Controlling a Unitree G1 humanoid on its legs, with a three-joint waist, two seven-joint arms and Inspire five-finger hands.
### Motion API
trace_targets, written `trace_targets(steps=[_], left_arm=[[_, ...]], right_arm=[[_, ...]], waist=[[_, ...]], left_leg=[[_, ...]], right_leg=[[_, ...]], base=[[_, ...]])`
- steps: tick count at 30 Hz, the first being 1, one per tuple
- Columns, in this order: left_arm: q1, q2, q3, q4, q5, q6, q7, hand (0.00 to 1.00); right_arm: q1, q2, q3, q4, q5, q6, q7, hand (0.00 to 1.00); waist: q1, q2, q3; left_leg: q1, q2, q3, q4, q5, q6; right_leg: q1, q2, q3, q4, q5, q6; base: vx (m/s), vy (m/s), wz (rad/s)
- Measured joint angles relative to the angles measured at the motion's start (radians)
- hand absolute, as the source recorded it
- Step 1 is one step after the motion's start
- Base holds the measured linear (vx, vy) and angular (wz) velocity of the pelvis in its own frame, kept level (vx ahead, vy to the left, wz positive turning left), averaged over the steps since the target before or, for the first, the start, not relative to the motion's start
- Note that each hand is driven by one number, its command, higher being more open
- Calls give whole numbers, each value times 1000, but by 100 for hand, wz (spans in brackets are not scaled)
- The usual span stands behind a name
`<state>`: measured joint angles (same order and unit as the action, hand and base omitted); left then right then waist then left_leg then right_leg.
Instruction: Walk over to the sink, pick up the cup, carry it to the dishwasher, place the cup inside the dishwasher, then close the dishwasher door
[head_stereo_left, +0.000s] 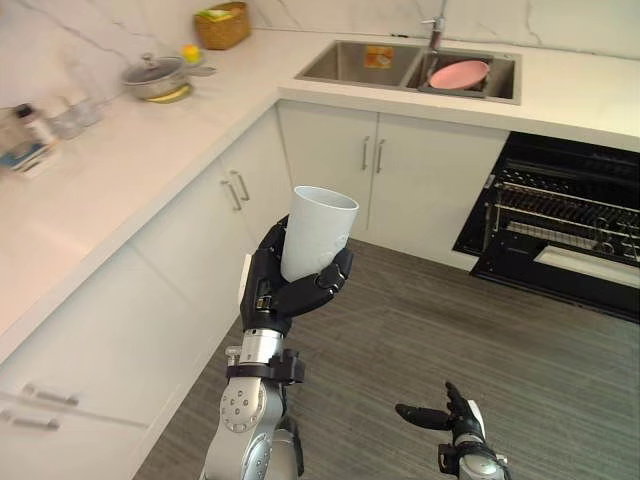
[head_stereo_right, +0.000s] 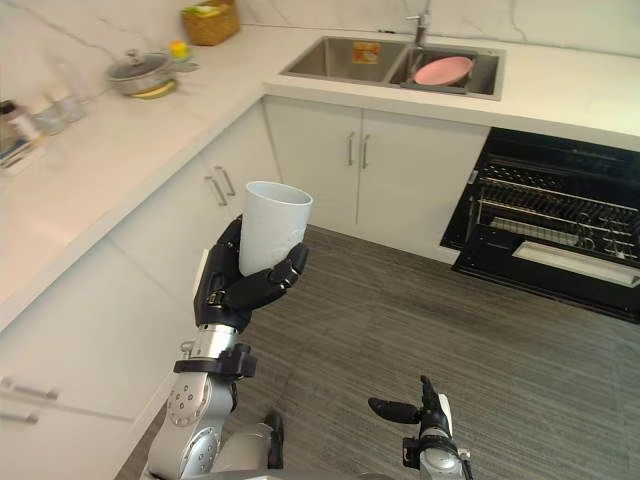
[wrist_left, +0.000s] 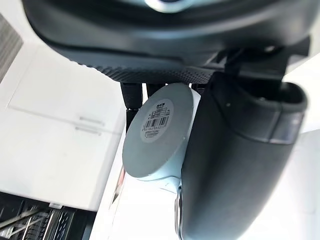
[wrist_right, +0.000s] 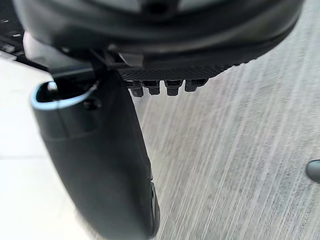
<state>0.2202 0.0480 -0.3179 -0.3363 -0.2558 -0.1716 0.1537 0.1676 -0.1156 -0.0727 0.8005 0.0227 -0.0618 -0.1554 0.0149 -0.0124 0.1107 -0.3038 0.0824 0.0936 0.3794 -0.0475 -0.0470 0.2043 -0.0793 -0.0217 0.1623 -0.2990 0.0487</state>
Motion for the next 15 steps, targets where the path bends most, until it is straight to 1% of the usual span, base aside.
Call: trace_targets(steps=[1, 2, 3, 4, 5, 6, 7, 8, 9, 10, 11, 12, 13, 14, 15], left_arm=[[-1, 8, -10, 0, 0, 2, 0, 0], [-1, 22, -22, -1, 0, 4, 0, 0], [-1, 31, -25, -1, 1, 5, 0, 0], [-2, 51, -31, -2, 1, 11, 1, 0], [-2, 61, -38, -2, 1, 16, 1, 0], [-2, 60, -41, -5, 1, 16, 2, 0], [-2, 55, -48, -19, 2, 15, 2, 0], [-6, 53, -57, -28, 2, -1, 1, 0], [-9, 53, -61, -28, 1, -9, 1, 0], [-11, 53, -66, -27, 1, -18, 1, 0], [-11, 54, -65, -25, 1, -19, 1, 0], [-11, 53, -63, -19, 1, -20, 1, 0], [-11, 52, -59, -4, 1, -19, 1, 0], [-10, 52, -58, 4, 1, -19, 2, 0], [-9, 51, -59, 25, 1, -19, 1, 0]], right_arm=[[15, 10, 0, -18, -1, 0, 0, 100], [27, 21, 1, -34, -6, 0, 1, 100], [27, 30, 0, -34, -7, 1, 2, 100], [28, 51, 0, -34, -8, 2, 3, 100], [34, 72, 1, -35, -8, 3, 5, 100], [37, 80, 5, -35, -8, 3, 7, 100], [38, 91, 20, -40, -10, 6, 16, 100], [32, 89, 35, -53, -17, 4, 24, 100], [26, 89, 42, -54, -17, 4, 24, 100], [7, 91, 43, -53, -17, 3, 25, 100], [-3, 91, 43, -49, -17, 2, 25, 100], [-20, 89, 43, -41, -18, -2, 25, 100], [-34, 85, 43, -29, -17, -3, 25, 100], [-34, 82, 43, -25, -17, -3, 25, 100], [-12, 74, 42, -22, -18, -3, 25, 100]], waist=[[-2, -11, -4], [-3, -23, -6], [-2, -34, -7], [-6, -50, -5], [-16, -49, -3], [-18, -44, -1], [-27, -34, -6], [-32, -31, -17], [-33, -31, -19], [-35, -27, -20], [-36, -26, -20], [-47, -26, -20], [-66, -25, -20], [-72, -33, -26], [-82, -62, -38]], left_leg=[[4, 3, 39, 37, -53, 7], [27, 3, 71, 49, -92, 14], [49, -1, 93, 43, -107, 18], [111, -16, 123, 18, -135, 34], [178, -20, 141, -5, -162, 45], [211, -17, 147, -16, -176, 49], [260, -7, 159, -37, -199, 53], [293, -3, 171, -70, -215, 56], [313, 1, 178, -89, -219, 55], [356, 13, 197, -122, -220, 33], [375, 19, 206, -137, -224, 25], [406, 26, 215, -159, -230, 10], [429, 29, 217, -175, -237, -5], [437, 23, 219, -179, -242, -14], [466, -3, 217, -174, -263, -50]], right_leg=[[-45, -17, 27, 88, -4, 7], [-111, -33, 43, 234, -3, 10], [-152, -45, 45, 328, 5, 23], [-240, -80, 40, 532, 66, 80], [-304, -102, 26, 696, 94, 72], [-328, -105, 10, 749, 79, 59], [-387, -106, -30, 809, 56, 34], [-455, -108, -83, 809, 36, 7], [-481, -106, -112, 791, 28, -3], [-526, -97, -179, 732, 11, -17], [-546, -93, -215, 693, 7, -22], [-580, -84, -274, 609, 5, -31], [-602, -60, -303, 495, 20, -41], [-602, -47, -306, 423, 55, -47], [-586, -43, -292, 289, 234, -132]], base=[[550, 357, -85], [442, 287, -85], [406, 288, -84], [445, 287, -65], [418, 258, -55], [334, 185, -35], [332, 106, -31], [353, 81, -28], [436, 56, -33], [314, 5, -31], [399, -20, -34], [433, -59, -12], [446, -81, -2], [510, -103, 14], [579, -97, 1]])
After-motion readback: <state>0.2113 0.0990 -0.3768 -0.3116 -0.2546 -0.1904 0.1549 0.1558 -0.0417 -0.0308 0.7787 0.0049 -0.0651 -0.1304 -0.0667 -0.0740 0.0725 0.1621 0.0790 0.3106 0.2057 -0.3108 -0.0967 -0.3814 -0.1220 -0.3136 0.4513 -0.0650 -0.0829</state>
